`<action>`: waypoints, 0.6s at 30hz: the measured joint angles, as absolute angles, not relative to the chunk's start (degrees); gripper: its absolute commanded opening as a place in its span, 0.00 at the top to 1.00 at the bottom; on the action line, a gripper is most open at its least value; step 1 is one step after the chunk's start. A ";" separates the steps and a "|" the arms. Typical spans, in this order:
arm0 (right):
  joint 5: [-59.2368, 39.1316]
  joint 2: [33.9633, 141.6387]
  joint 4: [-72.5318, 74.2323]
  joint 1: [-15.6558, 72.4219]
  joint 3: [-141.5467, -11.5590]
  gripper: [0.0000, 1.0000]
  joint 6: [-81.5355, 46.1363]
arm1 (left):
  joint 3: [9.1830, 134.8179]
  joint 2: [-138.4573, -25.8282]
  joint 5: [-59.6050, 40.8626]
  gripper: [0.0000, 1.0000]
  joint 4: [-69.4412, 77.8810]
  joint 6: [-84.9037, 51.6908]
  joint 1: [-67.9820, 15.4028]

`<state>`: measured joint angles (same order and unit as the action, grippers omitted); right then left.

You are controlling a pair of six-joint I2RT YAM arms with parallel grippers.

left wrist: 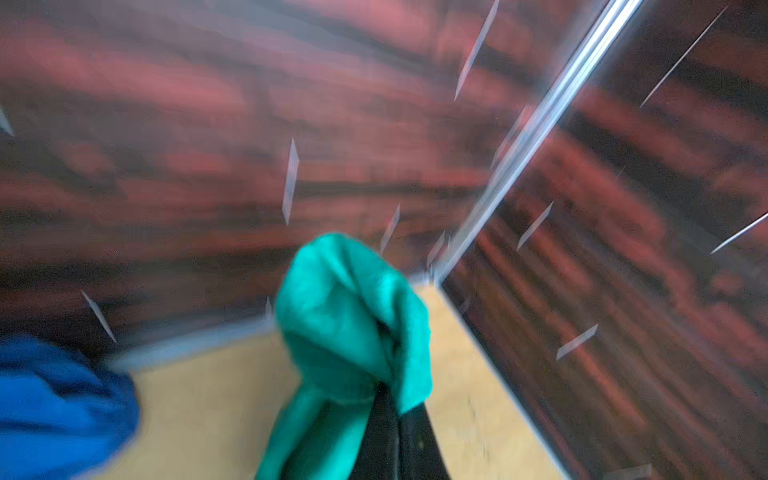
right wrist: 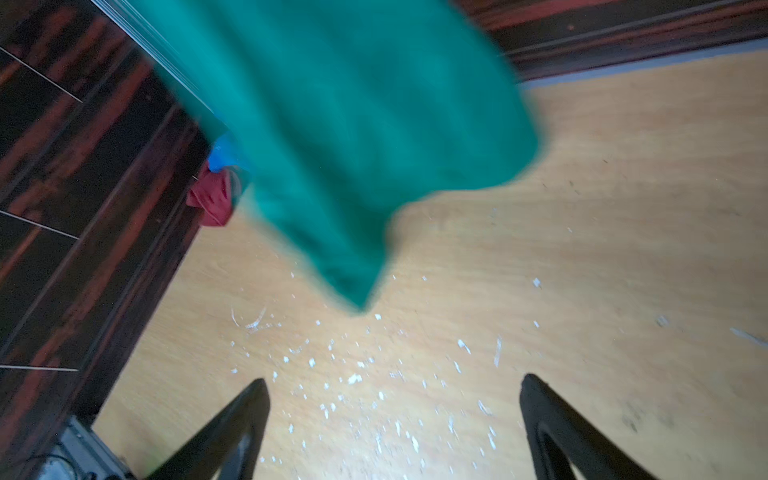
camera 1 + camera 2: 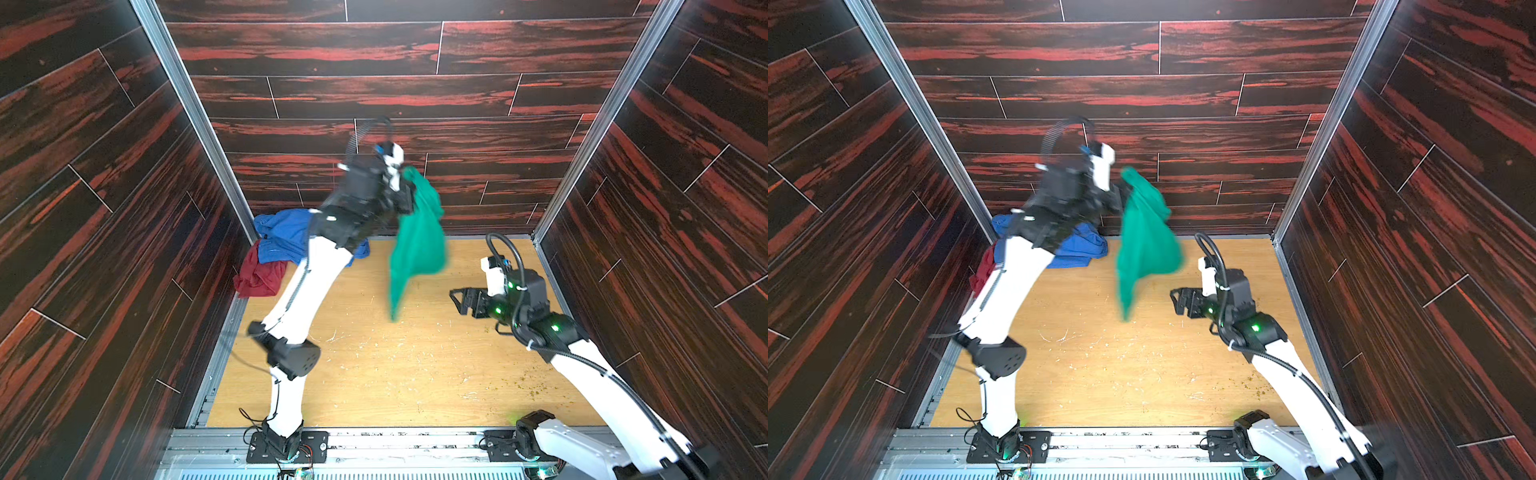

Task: Pick out a specific cloth from the pile
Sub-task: 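Carry the green cloth toward the right gripper and lay it on the table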

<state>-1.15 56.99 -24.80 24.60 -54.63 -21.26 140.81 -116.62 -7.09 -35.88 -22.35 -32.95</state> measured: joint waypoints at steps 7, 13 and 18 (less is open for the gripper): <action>1.21 53.91 -29.02 23.92 -51.59 0.04 -20.78 | 120.16 -118.26 -8.19 1.00 -30.26 -24.77 -33.87; 1.96 59.40 -29.50 21.02 -49.63 0.05 -21.21 | 107.22 -117.67 -7.40 0.49 -26.41 -25.19 -33.82; 0.80 67.88 -27.42 20.45 -47.79 0.10 -19.94 | 91.55 -108.95 -2.85 0.14 -25.93 -24.12 -33.82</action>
